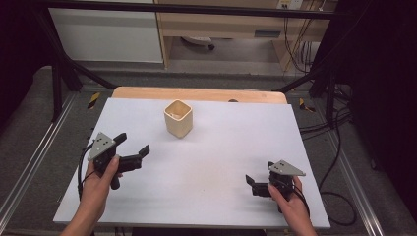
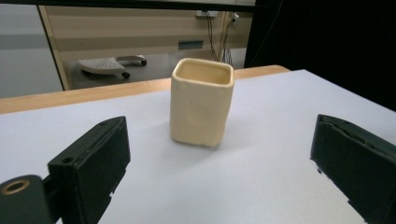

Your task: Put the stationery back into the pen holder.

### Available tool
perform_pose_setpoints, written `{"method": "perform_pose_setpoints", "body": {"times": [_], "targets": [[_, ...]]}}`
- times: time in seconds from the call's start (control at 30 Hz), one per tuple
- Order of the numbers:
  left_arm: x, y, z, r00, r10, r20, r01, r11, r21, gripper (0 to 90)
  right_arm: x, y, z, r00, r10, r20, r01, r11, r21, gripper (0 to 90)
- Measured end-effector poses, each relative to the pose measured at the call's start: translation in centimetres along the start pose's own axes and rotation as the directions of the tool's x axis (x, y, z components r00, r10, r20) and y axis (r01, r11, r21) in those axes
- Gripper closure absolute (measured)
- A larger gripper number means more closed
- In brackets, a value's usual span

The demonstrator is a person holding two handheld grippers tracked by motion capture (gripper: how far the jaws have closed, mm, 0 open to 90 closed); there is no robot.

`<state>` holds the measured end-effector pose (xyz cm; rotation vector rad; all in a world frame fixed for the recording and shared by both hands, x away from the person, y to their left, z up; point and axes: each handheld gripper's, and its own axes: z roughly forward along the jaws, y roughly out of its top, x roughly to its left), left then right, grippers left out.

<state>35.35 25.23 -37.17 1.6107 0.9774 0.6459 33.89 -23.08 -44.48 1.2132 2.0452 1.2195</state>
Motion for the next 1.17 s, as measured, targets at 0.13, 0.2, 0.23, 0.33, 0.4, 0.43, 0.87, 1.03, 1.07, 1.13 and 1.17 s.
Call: {"method": "perform_pose_setpoints", "body": {"times": [0.13, 0.2, 0.23, 0.33, 0.4, 0.43, 0.87, 1.03, 1.07, 1.13, 1.17], "targets": [[-0.3, -1.0, -0.7, 1.0, 0.004, -0.003, -0.004, 1.0, 0.002, 5.1, 0.0, 0.0, 0.0, 1.0, -0.001, 0.001, 0.001, 1.0, -0.001, 2.2], [-0.5, -1.5, -0.9, 1.0, 0.007, -0.006, -0.007, 1.0, 0.007, 5.1, 0.0, 0.0, 0.0, 1.0, -0.003, 0.001, 0.003, 1.0, 0.0, 2.2], [-0.5, -1.7, -1.0, 0.9999, 0.007, -0.008, -0.007, 1.0, 0.005, 5.1, 0.0, 0.0, 0.0, 1.0, -0.002, 0.002, 0.002, 1.0, 0.001, 2.2], [-0.7, -2.4, -1.3, 0.9999, -0.003, -0.012, 0.003, 1.0, 0.007, 5.3, 0.0, 0.0, 0.0, 1.0, 0.0, 0.002, 0.0, 1.0, 0.0, 2.2], [-0.8, -2.8, -1.4, 0.9999, -0.007, -0.015, 0.008, 0.9999, 0.014, 5.5, 0.0, 0.0, 0.0, 1.0, -0.003, 0.002, 0.003, 1.0, 0.0, 2.2], [-0.9, -3.1, -1.4, 0.9998, -0.01, -0.014, 0.01, 0.9998, 0.016, 5.6, 0.0, 0.0, 0.0, 1.0, -0.001, 0.002, 0.001, 1.0, 0.001, 2.2], [-2.5, -5.5, -0.9, 0.9945, -0.104, 0.015, 0.103, 0.9932, 0.053, 7.1, -0.1, 0.0, 0.0, 1.0, -0.001, 0.005, 0.001, 1.0, -0.001, 2.2], [-2.9, -6.1, -0.6, 0.9989, -0.046, -0.012, 0.047, 0.9963, 0.072, 7.2, -0.1, 0.0, 0.0, 1.0, -0.002, 0.007, 0.002, 1.0, -0.001, 2.2], [-2.9, -6.1, -0.6, 0.9992, -0.034, -0.019, 0.036, 0.9967, 0.073, 7.2, -0.1, 0.0, 0.0, 1.0, 0.001, 0.007, -0.001, 1.0, -0.003, 2.2], [-2.8, -6.2, -0.6, 0.9994, -0.023, -0.027, 0.025, 0.9969, 0.075, 7.2, -0.1, 0.0, -0.1, 1.0, 0.003, 0.007, -0.003, 1.0, -0.004, 2.2], [-2.8, -6.2, -0.7, 0.9994, -0.018, -0.03, 0.02, 0.9969, 0.076, 7.2, -0.1, 0.0, -0.1, 1.0, 0.002, 0.008, -0.002, 1.0, -0.004, 2.2]]}}
